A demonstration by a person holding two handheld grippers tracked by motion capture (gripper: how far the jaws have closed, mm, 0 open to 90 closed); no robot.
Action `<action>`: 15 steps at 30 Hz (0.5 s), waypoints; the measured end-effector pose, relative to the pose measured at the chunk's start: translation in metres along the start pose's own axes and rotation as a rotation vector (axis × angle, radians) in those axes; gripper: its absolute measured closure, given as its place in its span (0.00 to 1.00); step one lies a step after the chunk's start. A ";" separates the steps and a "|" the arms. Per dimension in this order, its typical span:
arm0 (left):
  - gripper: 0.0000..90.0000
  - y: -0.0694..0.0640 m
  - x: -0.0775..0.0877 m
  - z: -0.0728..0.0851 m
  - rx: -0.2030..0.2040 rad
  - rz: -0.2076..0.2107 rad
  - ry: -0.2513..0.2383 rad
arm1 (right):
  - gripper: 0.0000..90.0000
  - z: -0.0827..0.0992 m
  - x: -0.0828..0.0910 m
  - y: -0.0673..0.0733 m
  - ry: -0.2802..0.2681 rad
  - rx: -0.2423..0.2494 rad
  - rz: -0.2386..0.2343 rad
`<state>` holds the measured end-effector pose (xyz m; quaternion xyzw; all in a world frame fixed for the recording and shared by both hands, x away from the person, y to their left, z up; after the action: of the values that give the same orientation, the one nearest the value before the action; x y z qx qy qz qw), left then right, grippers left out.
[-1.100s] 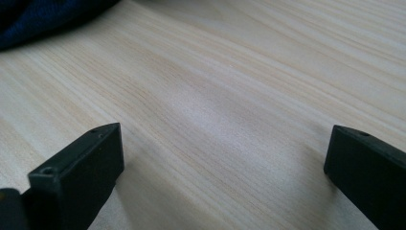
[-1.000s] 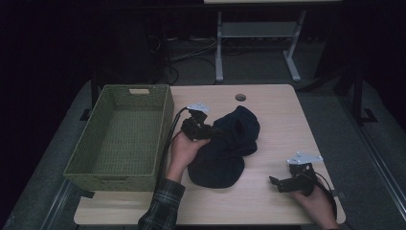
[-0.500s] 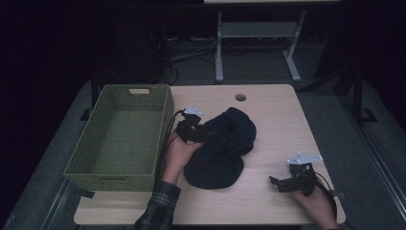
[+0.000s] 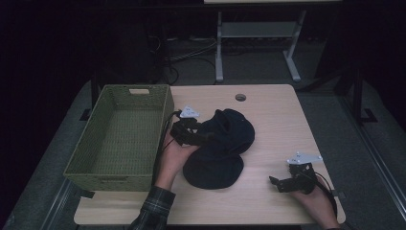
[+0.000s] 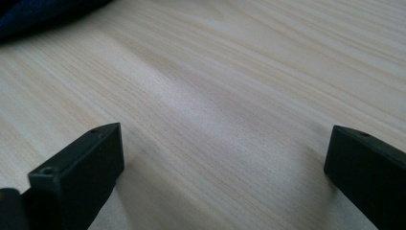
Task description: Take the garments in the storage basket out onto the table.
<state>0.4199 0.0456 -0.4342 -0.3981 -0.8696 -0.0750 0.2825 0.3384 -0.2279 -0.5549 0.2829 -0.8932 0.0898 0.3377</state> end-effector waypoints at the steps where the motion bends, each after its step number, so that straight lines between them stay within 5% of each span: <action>1: 0.39 -0.002 0.002 0.001 -0.003 0.002 0.004 | 0.01 0.000 0.000 0.000 0.005 -0.003 0.000; 4: 0.45 -0.005 0.004 0.006 -0.008 0.009 0.010 | 0.15 -0.004 0.003 0.001 0.022 -0.002 0.000; 15: 0.49 -0.019 0.000 0.036 -0.031 0.031 0.066 | 0.25 -0.035 0.000 0.020 -0.015 0.022 -0.056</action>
<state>0.3901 0.0459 -0.4624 -0.4132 -0.8523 -0.0969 0.3059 0.3469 -0.1991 -0.5281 0.3120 -0.8864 0.0880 0.3305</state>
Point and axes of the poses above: each handheld gripper's, and its own axes: x roughly backward along the jaws, z roughly out of its underside, y roughly to its left, the point moved 10 cm from there along -x, roughly forward along the jaws, and after that the axes turned 5 degrees about -y, right-handed, at the moved point
